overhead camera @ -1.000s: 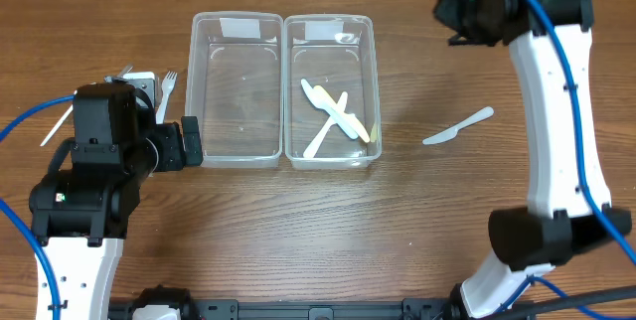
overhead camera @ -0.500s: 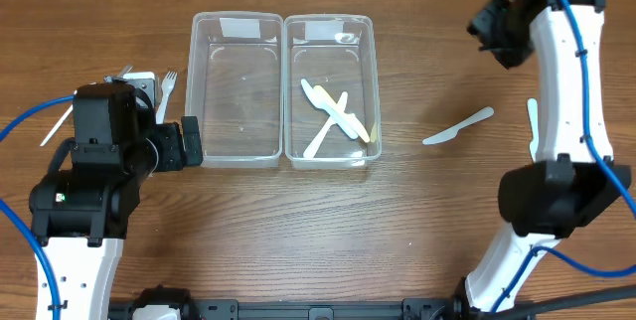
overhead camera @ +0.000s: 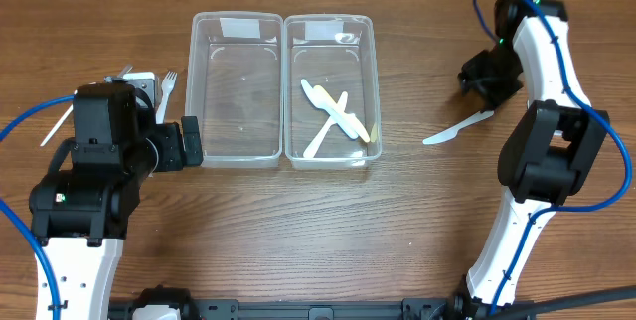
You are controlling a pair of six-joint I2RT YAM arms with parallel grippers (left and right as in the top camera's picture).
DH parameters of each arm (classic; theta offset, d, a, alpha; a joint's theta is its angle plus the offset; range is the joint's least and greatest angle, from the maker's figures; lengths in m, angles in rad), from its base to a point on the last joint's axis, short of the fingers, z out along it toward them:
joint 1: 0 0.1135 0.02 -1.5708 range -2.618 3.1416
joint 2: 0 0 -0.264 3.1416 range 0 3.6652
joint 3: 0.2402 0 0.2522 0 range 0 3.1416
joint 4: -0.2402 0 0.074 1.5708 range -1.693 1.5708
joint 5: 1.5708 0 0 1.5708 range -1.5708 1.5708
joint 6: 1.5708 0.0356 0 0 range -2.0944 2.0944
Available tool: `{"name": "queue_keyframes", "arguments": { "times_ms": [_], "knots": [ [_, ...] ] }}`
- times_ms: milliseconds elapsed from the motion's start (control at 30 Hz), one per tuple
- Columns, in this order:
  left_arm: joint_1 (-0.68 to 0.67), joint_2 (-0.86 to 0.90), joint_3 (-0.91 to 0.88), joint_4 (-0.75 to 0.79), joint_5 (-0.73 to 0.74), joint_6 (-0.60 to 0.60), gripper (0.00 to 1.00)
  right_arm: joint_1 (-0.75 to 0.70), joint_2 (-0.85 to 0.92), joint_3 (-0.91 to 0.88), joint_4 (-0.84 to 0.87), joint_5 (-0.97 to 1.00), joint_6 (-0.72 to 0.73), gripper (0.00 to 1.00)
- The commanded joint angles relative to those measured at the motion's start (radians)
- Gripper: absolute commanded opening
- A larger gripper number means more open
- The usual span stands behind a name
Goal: Pack container
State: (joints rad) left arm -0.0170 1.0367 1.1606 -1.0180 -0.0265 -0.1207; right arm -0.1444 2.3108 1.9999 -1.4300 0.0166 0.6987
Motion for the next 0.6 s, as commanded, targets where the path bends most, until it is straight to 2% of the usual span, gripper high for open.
{"name": "queue_keyframes", "arguments": {
  "times_ms": [0,167,433,500,567],
  "knots": [
    [0.01,0.003,0.022,0.002,0.001,0.016,1.0,-0.013,-0.004,-0.108,0.057,-0.049,0.013,0.55],
    [0.01,0.003,0.022,0.002,0.001,0.016,1.0,-0.014,-0.004,-0.216,0.125,-0.056,0.013,0.55],
    [0.01,0.003,0.022,0.002,0.001,0.016,1.0,-0.014,-0.004,-0.259,0.154,-0.056,0.013,0.53],
    [0.01,0.003,0.022,0.002,0.001,0.016,1.0,-0.014,-0.005,-0.26,0.154,-0.057,0.013,0.48],
    [0.01,0.003,0.022,0.002,0.001,0.016,1.0,-0.014,-0.004,-0.26,0.154,-0.056,0.013,0.37]
  ]
}}
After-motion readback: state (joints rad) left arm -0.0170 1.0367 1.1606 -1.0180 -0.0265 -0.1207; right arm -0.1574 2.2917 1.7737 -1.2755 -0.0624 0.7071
